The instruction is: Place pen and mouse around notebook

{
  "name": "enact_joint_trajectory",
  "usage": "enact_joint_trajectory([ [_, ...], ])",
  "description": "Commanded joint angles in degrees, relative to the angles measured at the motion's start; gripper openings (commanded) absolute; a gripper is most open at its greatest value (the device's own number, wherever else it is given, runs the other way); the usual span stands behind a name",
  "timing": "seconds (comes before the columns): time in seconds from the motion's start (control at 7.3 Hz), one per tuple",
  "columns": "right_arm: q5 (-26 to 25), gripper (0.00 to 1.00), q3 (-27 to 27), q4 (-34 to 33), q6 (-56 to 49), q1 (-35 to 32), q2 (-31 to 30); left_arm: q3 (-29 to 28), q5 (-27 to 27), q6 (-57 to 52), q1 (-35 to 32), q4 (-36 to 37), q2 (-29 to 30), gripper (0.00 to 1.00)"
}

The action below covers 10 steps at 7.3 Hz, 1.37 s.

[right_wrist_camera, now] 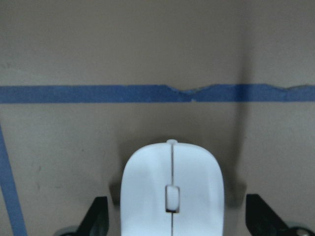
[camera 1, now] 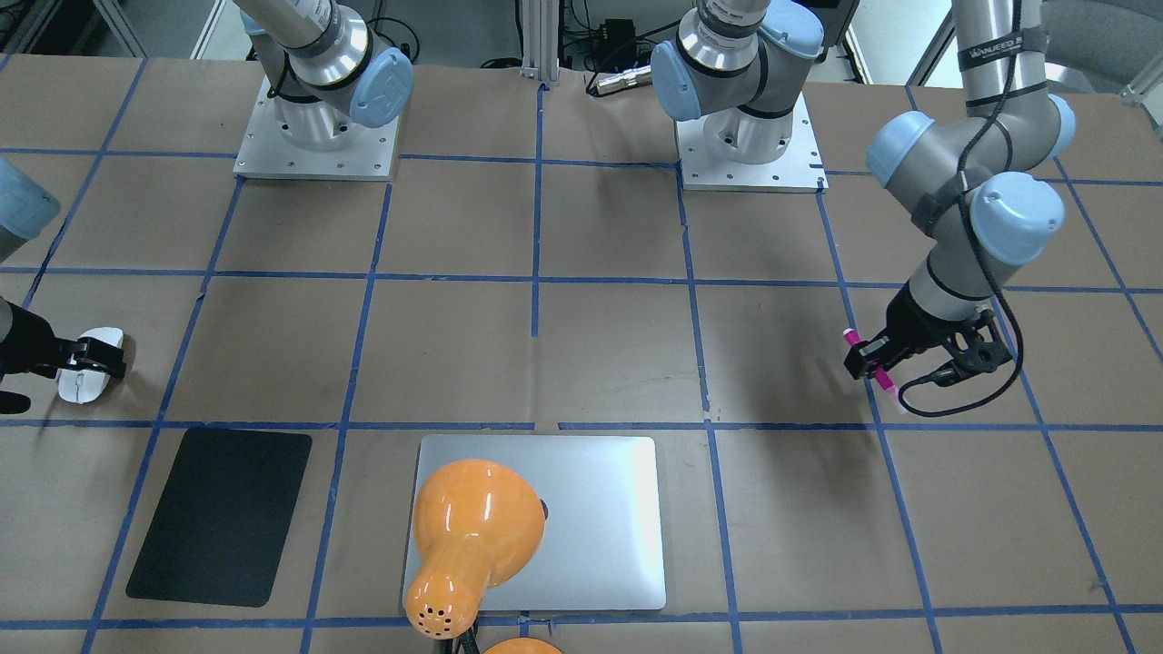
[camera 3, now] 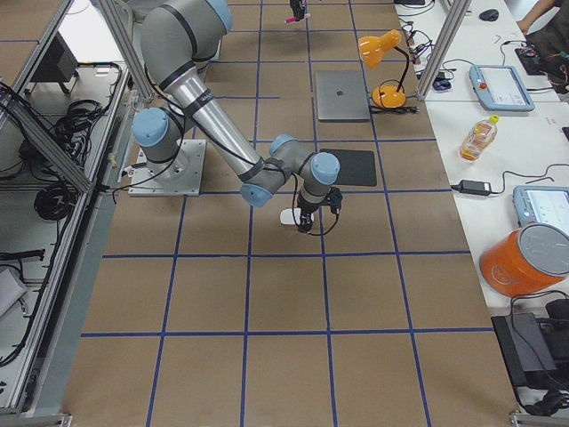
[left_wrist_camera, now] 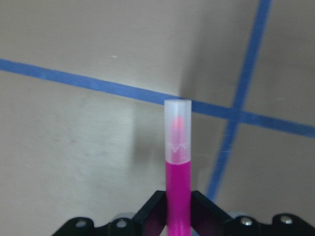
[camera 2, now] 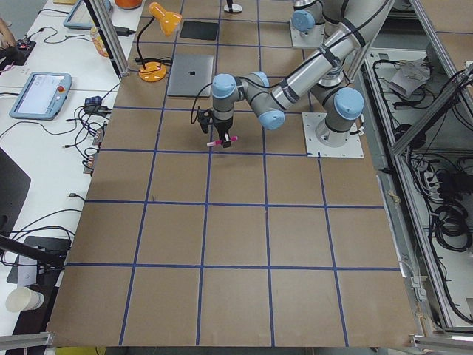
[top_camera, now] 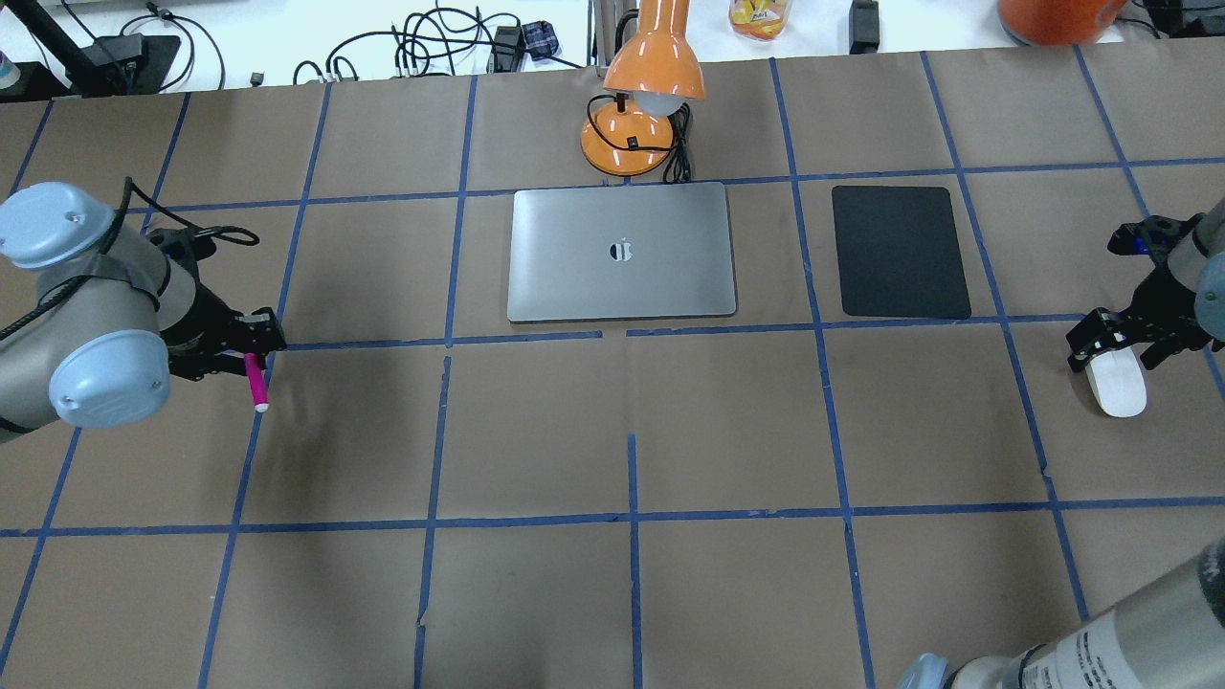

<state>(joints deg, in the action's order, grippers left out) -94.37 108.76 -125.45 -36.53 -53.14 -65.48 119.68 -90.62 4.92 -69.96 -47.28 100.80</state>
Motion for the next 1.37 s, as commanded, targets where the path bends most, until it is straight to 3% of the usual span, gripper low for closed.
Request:
enact_joint_trajectory([
  [0.0, -0.02, 0.86, -0.03, 0.03, 0.06, -0.03, -0.17, -0.06, 0.35, 36.19, -17.49, 0.51, 0.88, 0.0],
  [0.14, -0.02, 0.67, 0.05, 0.12, 0.06, -0.03, -0.08, -0.93, 0.53, 52.57, -26.8, 0.52, 1.41, 0.0],
  [0.27, -0.11, 0.44, -0.03, 0.21, 0.06, -0.03, -0.17, -3.9, 0.1, 66.3, -31.51, 1.04, 2.72, 0.0],
  [0.41, -0.11, 0.29, -0.03, 0.12, 0.06, -0.03, -0.26, -7.58, 0.88, 77.84, -33.82, 0.53, 4.82, 0.0],
  [0.68, -0.19, 0.23, -0.73, 3.09, 0.06, -0.03, -1.22, -8.67, 0.89, 96.68, -43.38, 1.22, 9.3, 0.0],
  [0.82, -0.2, 0.22, -0.91, 3.19, 0.06, -0.03, -1.57, -8.85, 2.1, 101.72, -44.38, 0.96, 11.85, 0.0],
  [1.1, -0.2, 0.24, -2.31, 4.15, 0.06, -0.73, -5.25, -9.29, 3.61, 102.39, -45.88, 1.4, 12.84, 0.0],
  [1.23, 0.59, 0.24, -3.45, 5.47, 0.14, -1.61, -5.96, -10.07, 3.61, 103.35, -45.88, 1.23, 13.19, 0.67],
])
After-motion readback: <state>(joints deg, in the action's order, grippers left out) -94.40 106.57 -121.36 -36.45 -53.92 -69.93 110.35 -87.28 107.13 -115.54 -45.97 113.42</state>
